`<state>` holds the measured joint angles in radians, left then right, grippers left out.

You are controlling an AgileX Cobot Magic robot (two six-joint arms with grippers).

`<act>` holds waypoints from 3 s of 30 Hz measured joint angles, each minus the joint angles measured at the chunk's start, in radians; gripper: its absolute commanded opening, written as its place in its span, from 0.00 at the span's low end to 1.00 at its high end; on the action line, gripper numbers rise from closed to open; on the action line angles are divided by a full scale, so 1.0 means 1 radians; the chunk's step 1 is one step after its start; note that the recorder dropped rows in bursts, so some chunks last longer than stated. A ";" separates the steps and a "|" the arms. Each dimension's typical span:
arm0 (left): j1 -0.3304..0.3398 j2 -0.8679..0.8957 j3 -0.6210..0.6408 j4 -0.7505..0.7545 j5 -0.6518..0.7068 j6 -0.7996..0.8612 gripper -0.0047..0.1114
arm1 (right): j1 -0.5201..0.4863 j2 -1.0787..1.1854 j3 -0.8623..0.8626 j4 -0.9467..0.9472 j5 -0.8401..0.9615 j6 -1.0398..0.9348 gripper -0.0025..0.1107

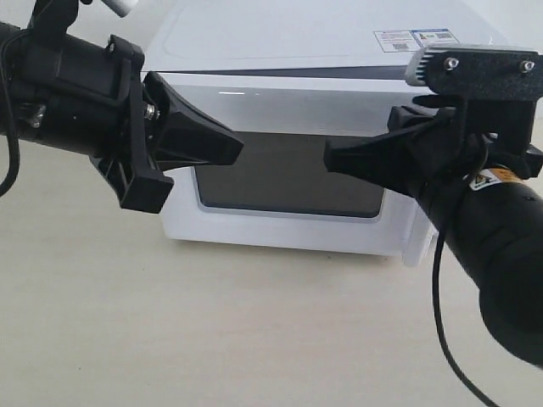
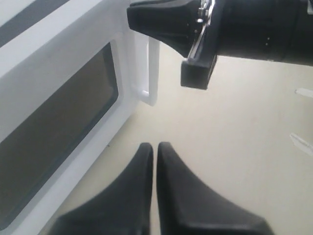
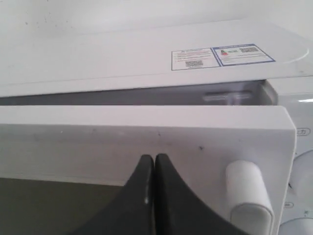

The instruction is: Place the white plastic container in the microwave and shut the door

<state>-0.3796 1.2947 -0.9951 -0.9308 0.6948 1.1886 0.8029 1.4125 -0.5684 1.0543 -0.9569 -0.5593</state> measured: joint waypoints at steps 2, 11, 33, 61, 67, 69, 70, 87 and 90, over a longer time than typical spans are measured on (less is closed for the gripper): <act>0.000 0.000 0.000 0.002 -0.002 0.000 0.07 | -0.008 0.002 0.000 -0.029 0.009 0.020 0.02; 0.000 0.000 0.000 0.004 -0.006 0.000 0.07 | -0.010 0.061 0.000 -0.129 0.005 0.103 0.02; 0.000 0.000 0.000 0.008 -0.006 -0.012 0.07 | -0.120 0.194 -0.135 -0.136 0.099 0.055 0.02; 0.000 0.000 0.000 0.037 0.002 -0.034 0.07 | -0.075 0.084 -0.100 -0.029 0.053 -0.144 0.02; 0.000 0.000 0.000 0.037 0.004 -0.041 0.07 | -0.075 0.074 -0.073 0.068 0.034 -0.193 0.02; 0.000 0.000 0.000 0.037 0.004 -0.041 0.07 | -0.075 0.074 -0.073 0.094 0.032 -0.200 0.02; 0.000 0.000 0.000 0.037 0.004 -0.041 0.07 | -0.075 0.074 -0.073 0.109 0.030 -0.200 0.02; 0.000 0.000 0.000 0.037 0.004 -0.041 0.07 | -0.075 0.074 -0.073 0.143 0.029 -0.203 0.02; 0.000 0.000 0.000 0.037 0.004 -0.041 0.07 | -0.075 0.074 -0.073 0.143 0.028 -0.203 0.02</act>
<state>-0.3796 1.2947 -0.9951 -0.8937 0.6992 1.1479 0.7278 1.4868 -0.6416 1.1968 -0.9292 -0.7627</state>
